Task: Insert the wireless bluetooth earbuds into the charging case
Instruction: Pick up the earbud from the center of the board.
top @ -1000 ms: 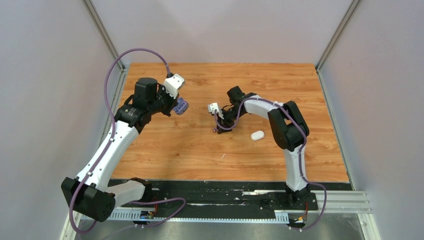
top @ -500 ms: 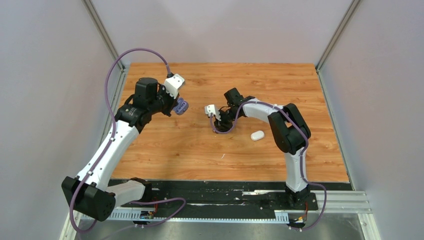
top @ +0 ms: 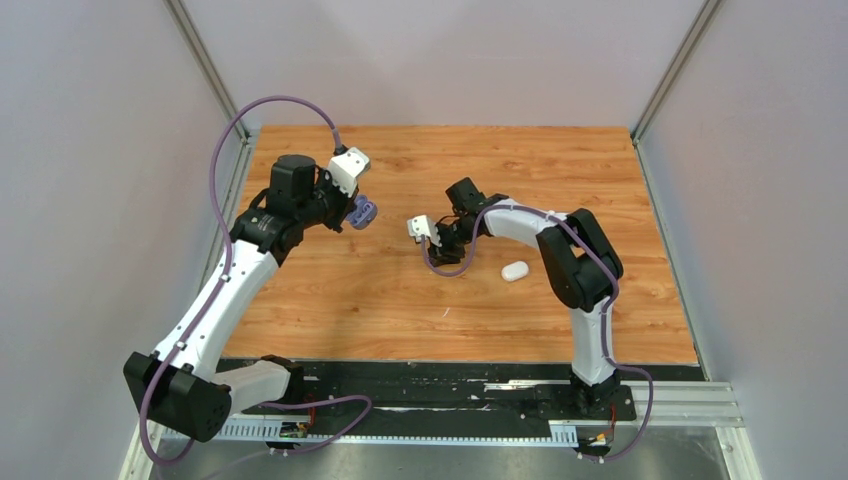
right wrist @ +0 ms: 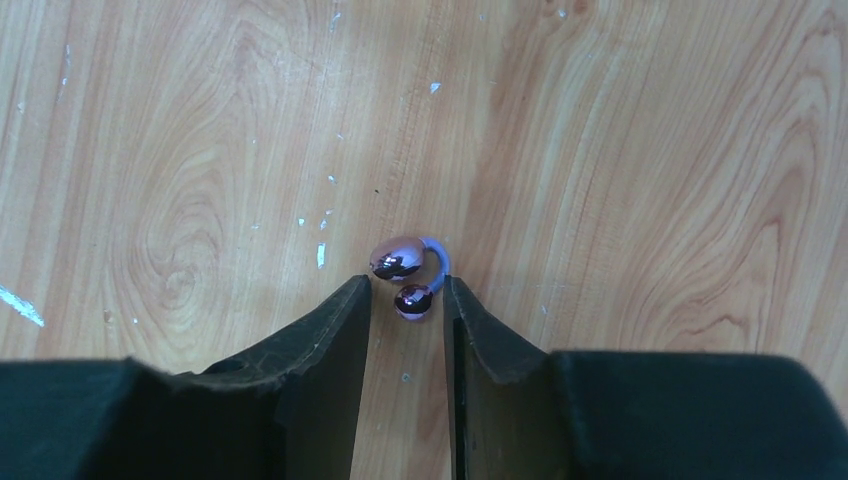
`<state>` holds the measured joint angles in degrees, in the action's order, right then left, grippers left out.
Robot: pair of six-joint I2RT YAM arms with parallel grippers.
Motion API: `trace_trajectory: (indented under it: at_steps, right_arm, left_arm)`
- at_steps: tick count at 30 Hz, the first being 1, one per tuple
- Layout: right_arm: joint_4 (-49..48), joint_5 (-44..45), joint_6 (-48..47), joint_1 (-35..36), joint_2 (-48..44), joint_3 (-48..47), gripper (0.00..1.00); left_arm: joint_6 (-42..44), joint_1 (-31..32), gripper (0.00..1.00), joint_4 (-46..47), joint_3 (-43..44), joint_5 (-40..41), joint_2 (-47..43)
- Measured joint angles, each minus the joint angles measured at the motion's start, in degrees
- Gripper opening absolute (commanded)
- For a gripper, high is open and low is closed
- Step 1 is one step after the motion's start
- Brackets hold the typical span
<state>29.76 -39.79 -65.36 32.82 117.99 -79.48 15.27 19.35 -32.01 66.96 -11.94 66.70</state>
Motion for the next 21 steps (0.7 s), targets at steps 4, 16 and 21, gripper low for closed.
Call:
trace_trajectory:
  at_steps: [4, 16, 21]
  right_arm:
    - [0.15, 1.25, -1.40, 0.85, -0.13, 0.00, 0.24]
    - [-2.99, 4.28, -3.69, 1.90, -2.73, 3.78, 0.00]
    - [-9.38, 8.31, -1.64, 1.99, -9.16, 12.66, 0.00]
  left_arm:
    - [0.00, 0.00, 0.00, -0.02, 0.00, 0.00, 0.04]
    - [-0.02, 0.00, 0.00, 0.04, 0.00, -0.09, 0.04]
    - [-0.76, 0.00, 0.00, 0.33, 0.00, -0.68, 0.55]
